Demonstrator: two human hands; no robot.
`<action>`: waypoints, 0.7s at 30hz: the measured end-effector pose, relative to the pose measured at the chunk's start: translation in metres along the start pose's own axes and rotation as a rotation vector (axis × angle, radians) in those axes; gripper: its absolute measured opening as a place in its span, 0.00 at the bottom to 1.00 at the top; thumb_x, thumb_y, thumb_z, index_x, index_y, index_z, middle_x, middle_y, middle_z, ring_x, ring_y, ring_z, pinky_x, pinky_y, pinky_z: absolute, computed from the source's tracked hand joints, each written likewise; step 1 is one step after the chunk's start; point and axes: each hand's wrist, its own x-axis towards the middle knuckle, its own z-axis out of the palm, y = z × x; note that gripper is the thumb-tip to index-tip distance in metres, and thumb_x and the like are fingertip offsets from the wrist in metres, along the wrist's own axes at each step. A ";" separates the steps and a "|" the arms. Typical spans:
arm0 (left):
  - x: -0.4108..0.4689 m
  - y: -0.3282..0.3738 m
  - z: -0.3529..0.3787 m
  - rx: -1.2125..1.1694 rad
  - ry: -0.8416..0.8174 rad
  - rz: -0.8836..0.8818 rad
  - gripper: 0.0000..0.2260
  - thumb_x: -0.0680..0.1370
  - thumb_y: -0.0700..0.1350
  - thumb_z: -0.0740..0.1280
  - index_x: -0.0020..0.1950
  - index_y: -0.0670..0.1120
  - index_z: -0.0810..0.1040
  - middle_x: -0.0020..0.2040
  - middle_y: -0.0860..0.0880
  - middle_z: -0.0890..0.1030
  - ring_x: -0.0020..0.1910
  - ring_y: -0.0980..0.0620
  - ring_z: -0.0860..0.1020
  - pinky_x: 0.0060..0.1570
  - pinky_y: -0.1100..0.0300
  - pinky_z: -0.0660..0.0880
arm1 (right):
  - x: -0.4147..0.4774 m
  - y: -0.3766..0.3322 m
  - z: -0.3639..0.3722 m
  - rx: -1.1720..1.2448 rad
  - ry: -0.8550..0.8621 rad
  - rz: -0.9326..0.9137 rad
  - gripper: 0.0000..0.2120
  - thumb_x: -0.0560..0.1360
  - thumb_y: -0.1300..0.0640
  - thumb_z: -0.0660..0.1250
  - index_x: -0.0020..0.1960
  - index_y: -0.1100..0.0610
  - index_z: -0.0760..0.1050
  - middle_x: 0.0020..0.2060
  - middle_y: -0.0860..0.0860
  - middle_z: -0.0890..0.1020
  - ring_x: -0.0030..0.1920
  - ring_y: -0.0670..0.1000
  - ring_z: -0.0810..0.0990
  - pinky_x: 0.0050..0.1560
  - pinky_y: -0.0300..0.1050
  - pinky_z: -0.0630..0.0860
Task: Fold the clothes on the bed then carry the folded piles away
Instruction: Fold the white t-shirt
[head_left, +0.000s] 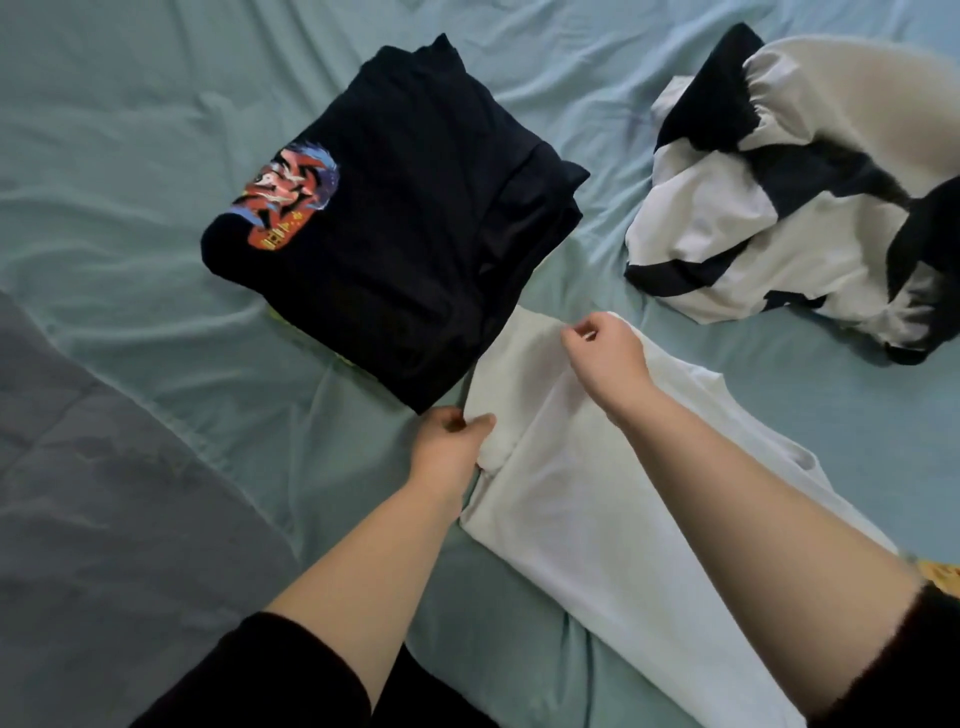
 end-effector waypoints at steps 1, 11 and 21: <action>0.000 0.000 0.000 -0.004 -0.006 0.004 0.10 0.74 0.41 0.71 0.52 0.38 0.78 0.50 0.40 0.83 0.50 0.42 0.82 0.53 0.48 0.79 | -0.005 0.004 0.002 0.116 -0.091 0.118 0.08 0.77 0.55 0.60 0.43 0.57 0.75 0.32 0.49 0.76 0.33 0.52 0.74 0.32 0.39 0.70; -0.024 -0.005 0.024 0.653 -0.312 0.490 0.11 0.71 0.45 0.69 0.40 0.57 0.68 0.37 0.56 0.72 0.33 0.58 0.71 0.33 0.64 0.68 | -0.022 0.027 0.008 0.468 -0.375 0.319 0.35 0.66 0.24 0.59 0.49 0.55 0.76 0.39 0.50 0.80 0.40 0.51 0.77 0.39 0.42 0.71; -0.027 -0.027 0.035 1.423 -0.436 0.643 0.29 0.75 0.50 0.67 0.73 0.51 0.59 0.64 0.47 0.66 0.56 0.45 0.72 0.50 0.50 0.76 | -0.039 0.042 0.024 -0.161 0.073 -0.196 0.28 0.75 0.60 0.61 0.74 0.52 0.60 0.64 0.54 0.69 0.57 0.56 0.74 0.49 0.49 0.74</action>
